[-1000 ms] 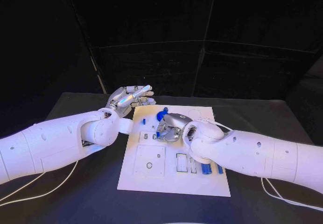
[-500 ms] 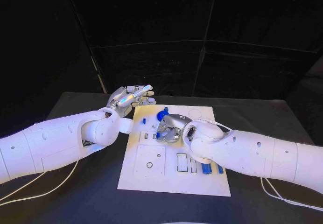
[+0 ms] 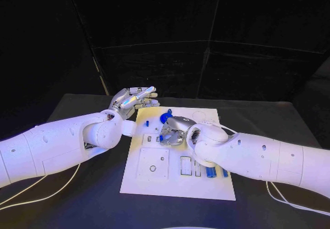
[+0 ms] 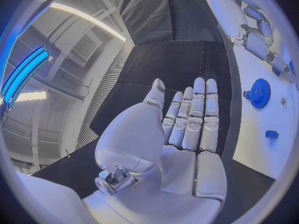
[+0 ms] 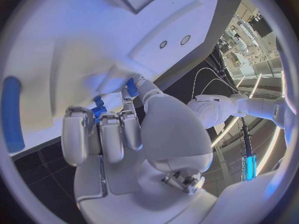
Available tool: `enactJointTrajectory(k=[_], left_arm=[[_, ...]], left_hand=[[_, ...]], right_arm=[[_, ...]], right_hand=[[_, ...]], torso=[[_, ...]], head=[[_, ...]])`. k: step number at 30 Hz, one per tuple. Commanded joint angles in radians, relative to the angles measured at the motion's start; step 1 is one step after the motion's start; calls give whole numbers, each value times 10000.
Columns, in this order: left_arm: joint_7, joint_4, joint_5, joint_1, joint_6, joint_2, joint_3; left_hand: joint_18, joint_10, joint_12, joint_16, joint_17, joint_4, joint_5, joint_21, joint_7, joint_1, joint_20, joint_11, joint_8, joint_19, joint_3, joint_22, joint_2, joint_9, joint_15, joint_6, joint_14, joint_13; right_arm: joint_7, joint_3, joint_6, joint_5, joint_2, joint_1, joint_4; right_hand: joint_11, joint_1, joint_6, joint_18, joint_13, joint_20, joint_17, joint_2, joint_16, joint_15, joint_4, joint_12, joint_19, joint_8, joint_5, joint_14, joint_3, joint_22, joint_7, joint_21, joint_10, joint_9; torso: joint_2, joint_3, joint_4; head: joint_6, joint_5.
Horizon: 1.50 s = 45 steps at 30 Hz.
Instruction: Assemble the parts on the task board
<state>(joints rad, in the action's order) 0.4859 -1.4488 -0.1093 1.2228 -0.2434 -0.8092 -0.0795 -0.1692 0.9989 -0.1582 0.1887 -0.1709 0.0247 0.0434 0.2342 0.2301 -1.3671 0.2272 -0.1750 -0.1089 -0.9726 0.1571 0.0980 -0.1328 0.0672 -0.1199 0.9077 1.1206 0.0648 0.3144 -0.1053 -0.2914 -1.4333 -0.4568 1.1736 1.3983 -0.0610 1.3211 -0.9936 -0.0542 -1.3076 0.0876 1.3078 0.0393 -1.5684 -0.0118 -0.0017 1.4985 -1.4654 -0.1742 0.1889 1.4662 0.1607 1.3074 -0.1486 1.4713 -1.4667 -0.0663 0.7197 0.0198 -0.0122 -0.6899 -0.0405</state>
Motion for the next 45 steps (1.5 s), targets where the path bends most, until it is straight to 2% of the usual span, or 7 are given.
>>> enactJointTrajectory(k=[1,5,22,32,36,38,45], left_arm=[[120,-15,12,17,106,7,9],[128,-20,12,17,113,3,9],[126,29,10,16,185,0,8],[-109,134,387,14,315,-63,7],[-419,176,959,11,356,-98,7],[-645,217,1290,8,411,-107,6],[-2466,133,3348,23,775,-299,8]], left_hand=[[-134,67,65,-64,-13,-62,45,-23,5,15,24,16,50,-79,-17,-13,-77,-10,0,79,63,-3],[-134,66,75,-72,-17,-65,45,-28,10,21,24,12,59,-82,-14,-17,-76,-12,-2,76,66,-4],[-154,423,12,-94,-80,-118,45,-44,-152,-6,-18,145,-39,-178,-54,-41,-166,28,76,382,190,30],[-171,1956,-180,746,-787,-152,61,704,-486,19,-639,653,-76,-1609,19,278,-290,5,726,1019,2146,86],[-169,2652,-221,1589,-1443,-195,75,1347,-750,-35,-1031,960,-107,-2515,90,597,-310,29,1118,1370,3416,133],[-135,2955,-200,2500,-2119,-195,69,1880,-892,-14,-1274,1114,-92,-3068,178,888,-296,38,1319,1541,3884,168],[-45,4314,-1104,10673,-10116,84,131,3959,-1264,506,-1712,1568,-87,-3747,571,2401,-243,160,1703,2056,4201,987]], right_arm=[[340,-68,254,-16,-5,-71,-43],[443,-68,91,-24,-11,-72,-32],[-87,-66,-1054,-278,-298,-136,486],[-1581,-18,-1965,-102,-1537,-35,1769],[-2053,197,-1968,319,-2202,116,2361],[-2199,300,-1982,533,-2474,167,2593],[-2407,628,-1850,1390,-3316,496,3004]], right_hand=[[-99,-78,177,63,-1444,106,2630,116,-24,95,51,-93,-155,123,-210,1046,-100,391,-60,-70,-76,7],[-210,-222,611,37,-1110,199,2630,344,-24,194,225,-342,-95,349,-867,1046,-350,260,-171,-143,229,3],[-355,-104,1093,5,-973,339,2630,579,-24,331,630,-453,-29,505,-752,1046,-890,112,-322,-227,388,-32],[-423,184,1334,1,-980,397,2630,631,-24,390,779,-451,-17,584,-541,1046,-1045,93,-397,-238,394,-25],[-434,207,1364,-4,-966,407,2630,644,-24,401,821,-463,-5,595,-550,1046,-1082,70,-409,-250,410,-25],[-442,268,1380,-5,-955,418,2630,604,-24,410,851,-473,1,599,-525,1046,-1085,62,-417,-255,424,-27],[-436,446,1290,-15,-916,435,2630,468,-24,417,913,-506,24,533,-358,1046,-1097,23,-403,-277,467,-61]], torso=[[2,6,-2],[2,3,-4],[-9,-20,2],[-40,-2,27],[-71,-18,15],[-93,-23,14],[-214,-58,36]], head=[[-3,-11],[-10,-12],[5,-6],[88,-36],[95,-65],[102,-80],[106,-121]])
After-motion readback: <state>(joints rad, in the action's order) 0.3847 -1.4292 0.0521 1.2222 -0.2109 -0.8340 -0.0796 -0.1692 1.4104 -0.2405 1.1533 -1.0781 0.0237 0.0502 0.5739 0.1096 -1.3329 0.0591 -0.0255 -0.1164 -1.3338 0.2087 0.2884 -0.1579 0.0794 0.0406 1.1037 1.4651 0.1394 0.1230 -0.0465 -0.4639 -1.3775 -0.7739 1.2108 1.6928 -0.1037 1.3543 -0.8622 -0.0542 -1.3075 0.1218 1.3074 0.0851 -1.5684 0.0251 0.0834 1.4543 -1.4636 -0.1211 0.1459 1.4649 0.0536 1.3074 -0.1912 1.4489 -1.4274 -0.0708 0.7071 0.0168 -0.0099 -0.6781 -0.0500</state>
